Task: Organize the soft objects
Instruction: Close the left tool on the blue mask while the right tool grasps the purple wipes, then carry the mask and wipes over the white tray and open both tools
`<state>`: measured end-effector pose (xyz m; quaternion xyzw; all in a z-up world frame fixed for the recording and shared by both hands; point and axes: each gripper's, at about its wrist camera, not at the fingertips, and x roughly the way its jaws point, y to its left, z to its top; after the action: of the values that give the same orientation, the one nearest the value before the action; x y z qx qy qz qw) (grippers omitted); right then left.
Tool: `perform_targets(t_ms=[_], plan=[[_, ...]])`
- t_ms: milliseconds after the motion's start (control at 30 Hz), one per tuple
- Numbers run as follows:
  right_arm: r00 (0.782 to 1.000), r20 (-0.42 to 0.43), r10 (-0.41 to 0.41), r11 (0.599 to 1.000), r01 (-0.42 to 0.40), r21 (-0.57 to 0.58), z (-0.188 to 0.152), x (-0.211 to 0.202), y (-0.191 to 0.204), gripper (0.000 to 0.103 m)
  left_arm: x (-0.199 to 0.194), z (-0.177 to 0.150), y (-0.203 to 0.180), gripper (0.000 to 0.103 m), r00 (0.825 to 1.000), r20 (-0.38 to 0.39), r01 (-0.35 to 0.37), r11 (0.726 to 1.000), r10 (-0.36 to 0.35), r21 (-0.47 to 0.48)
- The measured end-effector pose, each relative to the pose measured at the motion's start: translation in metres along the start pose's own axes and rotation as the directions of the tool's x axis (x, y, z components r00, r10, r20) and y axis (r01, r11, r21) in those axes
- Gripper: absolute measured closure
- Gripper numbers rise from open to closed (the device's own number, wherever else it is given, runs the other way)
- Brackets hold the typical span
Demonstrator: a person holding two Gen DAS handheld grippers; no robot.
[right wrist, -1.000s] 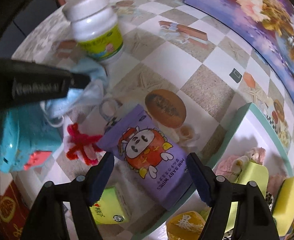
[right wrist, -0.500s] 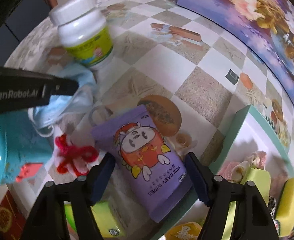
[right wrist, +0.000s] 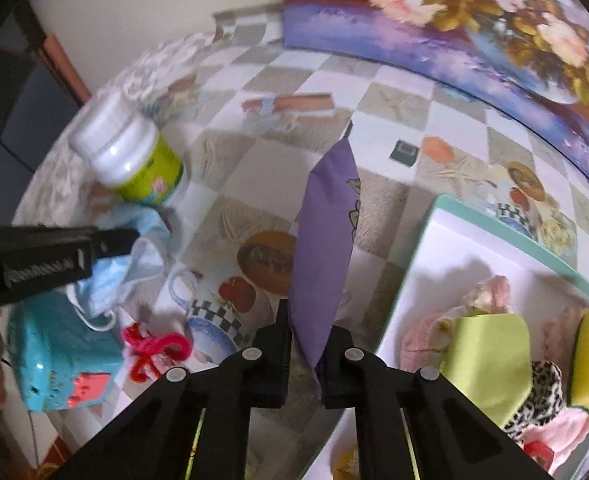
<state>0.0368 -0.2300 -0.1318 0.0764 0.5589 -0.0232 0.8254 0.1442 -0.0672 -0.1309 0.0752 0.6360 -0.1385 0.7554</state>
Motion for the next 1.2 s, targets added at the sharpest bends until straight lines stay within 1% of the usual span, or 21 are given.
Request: perform_targets(t_ms=[233,333,367,433,567,667,733,833,967,1067,1133,1200], plan=[[0.997,0.074,-0.003,1.0,0.0,0.028,-0.01,-0.038,0.01,0.093,-0.034,-0.005,-0.014,0.083,0.997,0.081,-0.001,1.0,-0.002,0.031],[0.994,0.107,-0.03,0.999,0.026,0.04,-0.011,-0.052,0.013,0.093,-0.05,-0.009,-0.019,0.083,0.993,0.117,0.02,0.999,-0.024,0.042],[0.992,0.116,-0.045,0.998,0.041,0.038,-0.012,-0.057,0.014,0.093,-0.056,-0.009,-0.021,0.083,0.991,0.129,0.035,0.998,-0.041,0.046],[0.991,0.125,-0.05,0.998,0.045,0.041,-0.014,-0.061,0.014,0.093,-0.065,-0.01,-0.025,0.083,0.985,0.147,0.078,0.995,-0.085,0.055],[0.988,0.147,-0.049,0.997,0.041,0.062,-0.021,-0.075,0.011,0.093,-0.083,-0.012,-0.036,0.083,0.977,0.183,0.1,0.992,-0.113,0.081],[0.985,0.161,-0.063,0.996,0.053,0.069,-0.025,-0.085,0.008,0.093,-0.094,-0.015,-0.043,0.083,0.966,0.204,0.14,0.985,-0.158,0.098],[0.983,0.165,-0.075,0.995,0.063,0.082,-0.029,-0.092,0.004,0.093,-0.102,-0.018,-0.049,0.083,0.962,0.221,0.137,0.984,-0.159,0.11],[0.981,0.174,-0.09,0.991,0.071,0.111,-0.034,-0.105,-0.006,0.093,-0.109,-0.022,-0.059,0.083,0.96,0.236,0.122,0.984,-0.151,0.133],[0.976,0.191,-0.104,0.979,0.068,0.191,-0.046,-0.126,-0.029,0.093,-0.117,-0.028,-0.076,0.083,0.951,0.243,0.152,0.974,-0.191,0.169],[0.97,0.179,-0.167,0.962,0.121,0.243,-0.059,-0.139,-0.049,0.093,-0.121,-0.033,-0.092,0.083,0.945,0.24,0.175,0.965,-0.221,0.197],[0.964,0.156,-0.216,0.945,0.166,0.283,-0.07,-0.143,-0.065,0.093,-0.122,-0.037,-0.103,0.083,0.943,0.231,0.187,0.957,-0.237,0.22],[0.961,0.134,-0.243,0.929,0.191,0.317,-0.079,-0.146,-0.078,0.093,-0.123,-0.042,-0.116,0.083,0.942,0.22,0.196,0.949,-0.252,0.247]])
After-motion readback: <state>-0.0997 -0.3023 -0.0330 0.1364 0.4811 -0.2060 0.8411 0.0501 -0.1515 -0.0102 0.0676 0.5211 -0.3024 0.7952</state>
